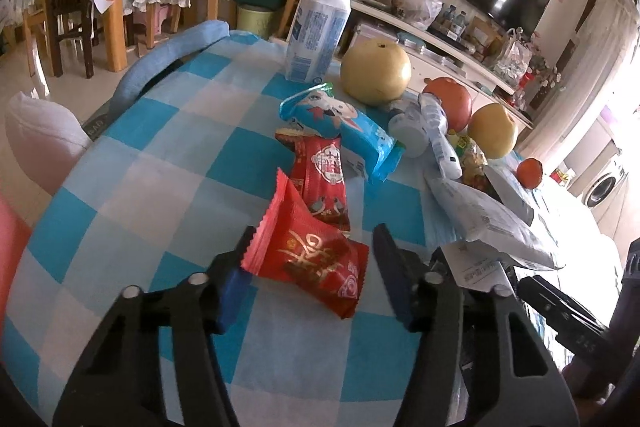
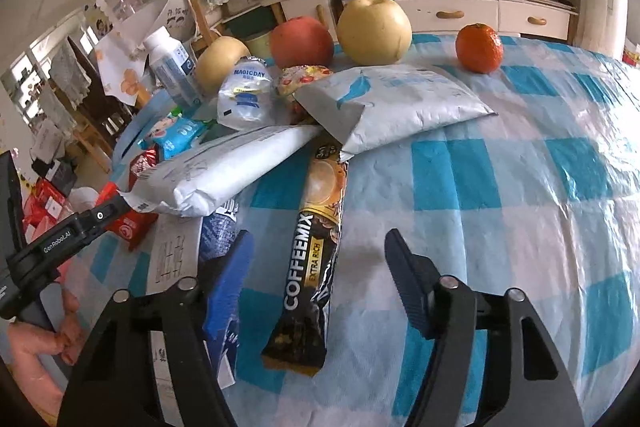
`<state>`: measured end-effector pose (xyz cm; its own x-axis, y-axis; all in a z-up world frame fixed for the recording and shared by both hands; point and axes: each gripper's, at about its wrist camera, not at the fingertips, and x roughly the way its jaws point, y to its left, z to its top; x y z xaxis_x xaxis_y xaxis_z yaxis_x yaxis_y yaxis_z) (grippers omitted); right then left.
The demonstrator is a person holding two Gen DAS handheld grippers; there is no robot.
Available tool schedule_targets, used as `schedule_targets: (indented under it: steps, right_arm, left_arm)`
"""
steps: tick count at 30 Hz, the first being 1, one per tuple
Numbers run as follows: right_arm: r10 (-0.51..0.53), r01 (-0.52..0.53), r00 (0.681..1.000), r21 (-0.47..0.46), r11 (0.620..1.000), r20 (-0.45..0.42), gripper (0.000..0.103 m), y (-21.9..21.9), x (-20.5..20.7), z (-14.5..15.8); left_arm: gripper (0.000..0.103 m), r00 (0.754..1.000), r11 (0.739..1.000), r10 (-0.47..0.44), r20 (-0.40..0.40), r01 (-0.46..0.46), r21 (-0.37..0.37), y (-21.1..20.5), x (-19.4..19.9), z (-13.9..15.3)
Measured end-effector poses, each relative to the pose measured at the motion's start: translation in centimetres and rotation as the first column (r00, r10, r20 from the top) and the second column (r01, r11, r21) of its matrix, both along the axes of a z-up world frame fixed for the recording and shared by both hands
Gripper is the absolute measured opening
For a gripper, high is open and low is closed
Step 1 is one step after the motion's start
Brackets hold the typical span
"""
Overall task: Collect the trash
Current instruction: 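Grasp the red snack wrapper with left tool while right tool grasps the COFFEEMIX stick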
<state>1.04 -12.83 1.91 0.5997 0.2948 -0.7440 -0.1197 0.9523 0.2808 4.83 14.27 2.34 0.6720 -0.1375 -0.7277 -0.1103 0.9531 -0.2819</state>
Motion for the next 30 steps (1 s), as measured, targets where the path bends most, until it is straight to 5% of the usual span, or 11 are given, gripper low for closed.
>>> schedule_targets:
  steps: [10,17,30]
  right_arm:
    - [0.051,-0.047,0.999,-0.183,0.982,0.017,0.054,2.6,0.2,-0.4]
    - [0.04,-0.037,0.999,-0.152,0.988,0.017,0.027,1.5,0.3,-0.5]
    - [0.037,-0.037,0.999,0.005,0.999,0.006,0.019,-1.4,-1.8,-0.6]
  left_arm:
    - [0.031,1.0,1.0,-0.009,-0.017,0.008,-0.027,-0.5,0.3,-1.3]
    - [0.026,1.0,1.0,-0.013,-0.013,0.013,-0.01,-0.6,0.0,-0.9]
    - [0.025,0.998,0.999,-0.045,0.037,0.045,-0.004,0.2,-3.2,1.5]
